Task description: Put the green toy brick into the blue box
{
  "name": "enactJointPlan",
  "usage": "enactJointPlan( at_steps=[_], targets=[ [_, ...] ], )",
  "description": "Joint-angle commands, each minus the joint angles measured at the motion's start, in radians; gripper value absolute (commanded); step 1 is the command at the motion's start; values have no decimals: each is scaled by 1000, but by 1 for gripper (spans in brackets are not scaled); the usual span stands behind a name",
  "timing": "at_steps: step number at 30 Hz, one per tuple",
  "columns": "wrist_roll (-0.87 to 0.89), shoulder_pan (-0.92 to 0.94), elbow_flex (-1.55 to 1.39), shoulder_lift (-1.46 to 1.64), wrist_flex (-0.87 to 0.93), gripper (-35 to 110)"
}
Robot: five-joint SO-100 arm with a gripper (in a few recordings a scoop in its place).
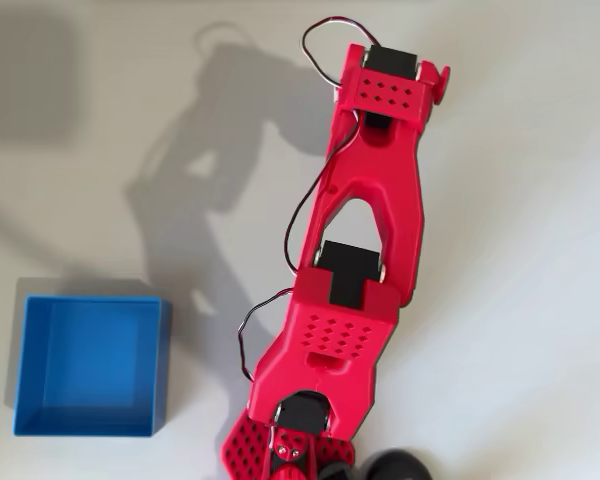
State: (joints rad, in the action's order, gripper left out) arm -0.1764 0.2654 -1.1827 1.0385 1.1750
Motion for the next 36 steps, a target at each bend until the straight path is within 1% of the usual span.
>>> enactJointPlan(
  at_steps=[1, 3, 6, 12, 18, 27, 36],
  targets=[
    [-21, -9, 2, 64, 37, 0],
    [-8, -25, 38, 98, 95, 0],
    [0, -74, 38, 201, 127, 0],
    [-20, -178, -67, 437, 140, 0],
    [-25, -339, -193, 634, 166, 0],
    [8, -667, -373, 841, 181, 0],
    [164, -1068, -419, 913, 275, 0]
  ],
)
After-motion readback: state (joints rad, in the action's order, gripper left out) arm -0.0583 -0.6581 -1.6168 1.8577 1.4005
